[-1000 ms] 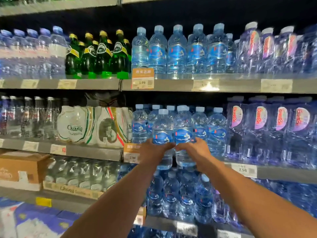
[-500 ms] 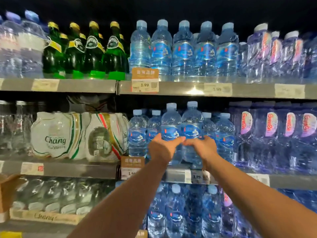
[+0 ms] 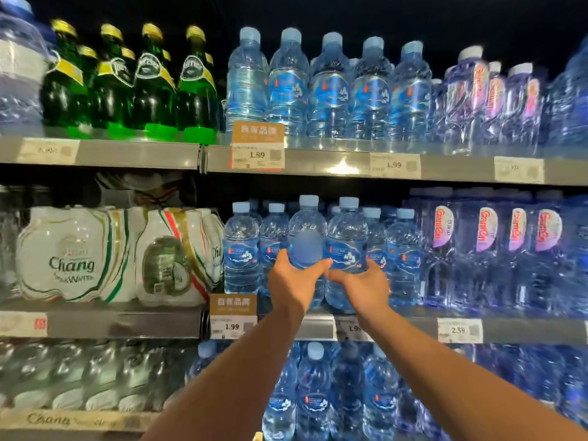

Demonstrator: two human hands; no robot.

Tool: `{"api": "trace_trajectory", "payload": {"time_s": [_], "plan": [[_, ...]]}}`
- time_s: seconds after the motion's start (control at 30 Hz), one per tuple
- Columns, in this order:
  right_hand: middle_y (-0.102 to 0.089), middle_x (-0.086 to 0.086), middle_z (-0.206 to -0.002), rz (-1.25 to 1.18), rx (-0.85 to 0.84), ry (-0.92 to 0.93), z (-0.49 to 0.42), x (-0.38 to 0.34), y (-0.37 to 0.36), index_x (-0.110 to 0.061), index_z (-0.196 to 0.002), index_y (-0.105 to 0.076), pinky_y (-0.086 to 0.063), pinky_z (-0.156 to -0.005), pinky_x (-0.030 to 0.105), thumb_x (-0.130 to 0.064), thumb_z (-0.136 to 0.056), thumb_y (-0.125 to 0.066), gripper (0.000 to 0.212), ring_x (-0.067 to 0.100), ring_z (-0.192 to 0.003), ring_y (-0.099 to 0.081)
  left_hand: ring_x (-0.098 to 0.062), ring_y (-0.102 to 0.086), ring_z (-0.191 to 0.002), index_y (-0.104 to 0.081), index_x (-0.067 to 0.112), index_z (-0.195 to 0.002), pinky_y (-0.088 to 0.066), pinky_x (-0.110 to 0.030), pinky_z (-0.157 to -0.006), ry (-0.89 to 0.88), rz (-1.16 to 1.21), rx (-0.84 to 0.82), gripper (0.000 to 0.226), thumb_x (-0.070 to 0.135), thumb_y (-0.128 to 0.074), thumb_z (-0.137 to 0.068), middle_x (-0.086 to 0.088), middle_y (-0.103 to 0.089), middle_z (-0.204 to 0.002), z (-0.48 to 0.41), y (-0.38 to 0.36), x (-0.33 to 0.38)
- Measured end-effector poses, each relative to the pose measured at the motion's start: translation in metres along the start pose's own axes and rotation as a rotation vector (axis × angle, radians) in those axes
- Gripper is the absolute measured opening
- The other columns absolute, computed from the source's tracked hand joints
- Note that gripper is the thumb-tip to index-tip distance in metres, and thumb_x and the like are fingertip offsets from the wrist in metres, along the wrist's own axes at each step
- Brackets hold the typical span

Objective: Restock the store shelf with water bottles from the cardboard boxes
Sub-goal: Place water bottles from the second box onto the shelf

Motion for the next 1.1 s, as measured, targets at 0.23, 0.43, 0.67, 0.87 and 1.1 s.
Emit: {"api": "trace_trajectory", "payload": {"time_s": [0.23,0.43,0.67,0.87,1.1], "plan": [[-0.053,0.01,-0.121,0.013,0.026,0.043,0.0,-0.003,-0.006,-0.011,-0.136,-0.034,-0.042,-0.076,0.033,-0.024,-0.067,-0.083,0.086,0.02,-0.092,-0.056,-0.025,-0.046,-0.127,-0.034,0.008,-0.143,-0.039,-0.029,-0.097,0.024,0.051,-0.01,0.096,0.047,-0.08,-0.068,-0.007,-0.048,-0.14,-0.003,-0.004,-0.005],[-0.042,0.002,-0.121,-0.029,-0.004,0.058,0.0,0.001,-0.015,-0.021,-0.13,-0.03,-0.043,-0.086,0.04,-0.023,-0.071,-0.079,0.077,0.024,-0.105,-0.051,-0.026,-0.045,-0.124,-0.038,0.005,-0.135,-0.032,-0.025,-0.085,0.009,0.03,-0.025,0.083,0.044,-0.077,-0.073,-0.011,-0.046,-0.138,-0.007,-0.008,-0.006],[-0.04,0.002,-0.125,-0.058,-0.035,0.091,-0.002,0.004,-0.02,-0.021,-0.131,-0.027,-0.039,-0.088,0.036,-0.023,-0.076,-0.076,0.074,0.023,-0.11,-0.046,-0.023,-0.043,-0.12,-0.033,0.005,-0.134,-0.033,-0.026,-0.084,-0.012,-0.035,-0.069,0.077,0.04,-0.074,-0.079,-0.012,-0.042,-0.138,-0.011,-0.01,-0.006],[-0.05,-0.004,-0.115,0.067,-0.046,0.099,0.0,0.012,-0.022,-0.014,-0.13,-0.034,-0.043,-0.083,0.035,-0.021,-0.072,-0.079,0.074,0.024,-0.107,-0.051,-0.023,-0.053,-0.103,-0.039,0.006,-0.121,-0.039,-0.023,-0.081,-0.03,-0.054,-0.046,0.065,0.04,-0.074,-0.077,-0.011,-0.053,-0.117,-0.008,-0.003,-0.021],[-0.055,0.009,-0.132,0.217,0.086,0.155,0.007,0.005,-0.012,-0.006,-0.137,-0.046,-0.043,-0.1,0.042,-0.031,-0.067,-0.084,0.083,0.025,-0.121,-0.052,-0.016,-0.04,-0.092,-0.039,0.008,-0.109,-0.032,-0.021,-0.072,-0.08,-0.265,-0.133,0.058,0.043,-0.072,-0.077,-0.001,-0.035,-0.105,-0.012,-0.005,-0.026]]}}
Point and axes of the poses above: each hand's wrist, its own z-axis away from the middle knuckle, its own y-axis out of the back of the hand, x = y × z, the point moved 8 cm from there along -z, towards the middle knuckle
